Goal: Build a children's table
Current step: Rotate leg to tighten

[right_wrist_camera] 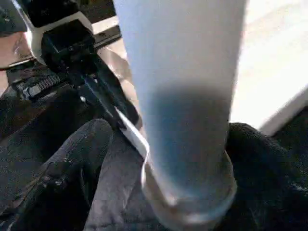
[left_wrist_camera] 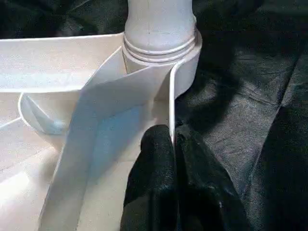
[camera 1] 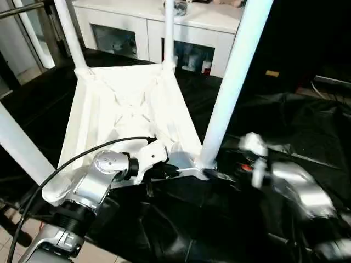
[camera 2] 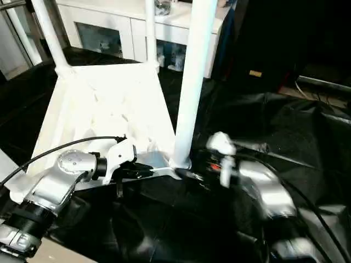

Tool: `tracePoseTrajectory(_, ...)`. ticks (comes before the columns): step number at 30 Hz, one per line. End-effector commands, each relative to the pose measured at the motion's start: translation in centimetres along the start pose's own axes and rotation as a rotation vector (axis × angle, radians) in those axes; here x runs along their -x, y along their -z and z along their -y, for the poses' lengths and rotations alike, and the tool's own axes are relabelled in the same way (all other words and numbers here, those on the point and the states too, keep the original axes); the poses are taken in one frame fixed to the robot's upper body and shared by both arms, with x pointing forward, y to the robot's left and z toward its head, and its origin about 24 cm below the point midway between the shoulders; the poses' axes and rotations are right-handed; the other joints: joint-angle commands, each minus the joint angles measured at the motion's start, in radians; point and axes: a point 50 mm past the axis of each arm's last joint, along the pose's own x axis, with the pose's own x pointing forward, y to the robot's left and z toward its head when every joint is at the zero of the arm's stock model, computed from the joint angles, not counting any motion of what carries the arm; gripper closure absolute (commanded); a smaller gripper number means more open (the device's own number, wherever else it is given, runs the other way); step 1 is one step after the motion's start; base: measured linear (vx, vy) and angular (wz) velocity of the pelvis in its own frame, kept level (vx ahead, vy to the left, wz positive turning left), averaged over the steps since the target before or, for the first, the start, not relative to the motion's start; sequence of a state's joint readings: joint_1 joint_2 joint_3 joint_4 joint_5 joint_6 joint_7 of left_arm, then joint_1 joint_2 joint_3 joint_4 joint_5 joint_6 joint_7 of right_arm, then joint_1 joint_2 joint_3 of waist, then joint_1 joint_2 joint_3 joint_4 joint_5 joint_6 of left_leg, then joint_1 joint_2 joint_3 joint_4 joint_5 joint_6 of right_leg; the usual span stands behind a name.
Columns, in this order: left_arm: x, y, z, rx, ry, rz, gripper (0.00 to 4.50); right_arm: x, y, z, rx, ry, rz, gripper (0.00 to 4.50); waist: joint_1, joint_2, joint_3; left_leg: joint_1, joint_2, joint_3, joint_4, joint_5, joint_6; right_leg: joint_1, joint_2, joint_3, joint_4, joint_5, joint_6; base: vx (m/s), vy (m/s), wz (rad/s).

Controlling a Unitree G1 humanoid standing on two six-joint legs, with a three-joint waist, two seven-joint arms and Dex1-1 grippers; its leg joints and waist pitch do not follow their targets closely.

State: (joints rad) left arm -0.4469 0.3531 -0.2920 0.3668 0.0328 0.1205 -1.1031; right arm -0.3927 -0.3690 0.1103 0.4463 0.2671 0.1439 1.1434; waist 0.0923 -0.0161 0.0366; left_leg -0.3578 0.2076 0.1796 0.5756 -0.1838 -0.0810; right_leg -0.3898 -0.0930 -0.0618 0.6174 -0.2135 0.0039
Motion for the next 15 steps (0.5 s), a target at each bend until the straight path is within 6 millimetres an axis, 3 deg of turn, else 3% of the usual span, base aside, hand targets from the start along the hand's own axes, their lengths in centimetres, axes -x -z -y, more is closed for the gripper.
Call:
tracePoseTrajectory(1, -0.6, -0.2, 0.7, 0.0, 0.049, 0.04, 4.5, 0.0, 0.1, 0.2, 0.018, 0.0, -0.019, 0.73, -0.001, -0.013, -0.056, 0.004, 0.023, 0.002, -0.054, -0.105, 0.084, 0.046, -0.043, 0.038, -0.057, -0.012, -0.259, 0.0, 0.0, 0.0)
tracePoseTrajectory(4, -0.5, -0.1, 0.7, 0.002, 0.046, 0.037, 4.5, -0.6, 0.0, 0.3, 0.026, -0.013, -0.031, 0.94, -0.001, -0.014, -0.057, 0.002, 0.021, 0.002, -0.052, -0.089, 0.091, 0.048, -0.044, 0.038, -0.054, 0.01, -0.263, 0.0, 0.0, 0.0)
tracePoseTrajectory(5, -0.4, -0.1, 0.7, 0.003, 0.045, 0.035, 4.5, -0.8, 0.0, 0.4, 0.027, -0.012, -0.031, 1.05, -0.001, -0.02, -0.057, 0.001, 0.02, 0.002, -0.051, -0.087, 0.092, 0.049, -0.043, 0.038, -0.054, 0.012, -0.262, 0.0, 0.0, 0.0)
tracePoseTrajectory(7, -0.4, 0.0, 0.7, 0.003, 0.043, 0.033, 4.5, -0.9, -0.1, 0.5, 0.031, -0.013, -0.034, 1.26, -0.001, -0.016, -0.056, 0.003, 0.021, 0.002, -0.052, -0.097, 0.093, 0.047, -0.045, 0.038, -0.056, -0.01, -0.262, 0.0, 0.0, 0.0)
tracePoseTrajectory(8, -0.4, 0.0, 0.7, 0.003, 0.042, 0.032, 4.5, -0.9, -0.1, 0.5, 0.033, -0.016, -0.036, 1.26, -0.002, -0.022, -0.055, 0.002, 0.021, 0.003, -0.052, -0.1, 0.092, 0.048, -0.045, 0.038, -0.057, -0.019, -0.258, 0.0, 0.0, 0.0)
tracePoseTrajectory(15, -0.2, 0.2, 0.6, 0.01, 0.03, 0.028, 4.5, -1.3, -0.2, 0.8, 0.04, -0.022, -0.04, 1.77, -0.001, -0.022, -0.055, 0.002, 0.022, 0.003, -0.052, -0.095, 0.092, 0.046, -0.045, 0.038, -0.055, -0.031, -0.253, 0.0, 0.0, 0.0)
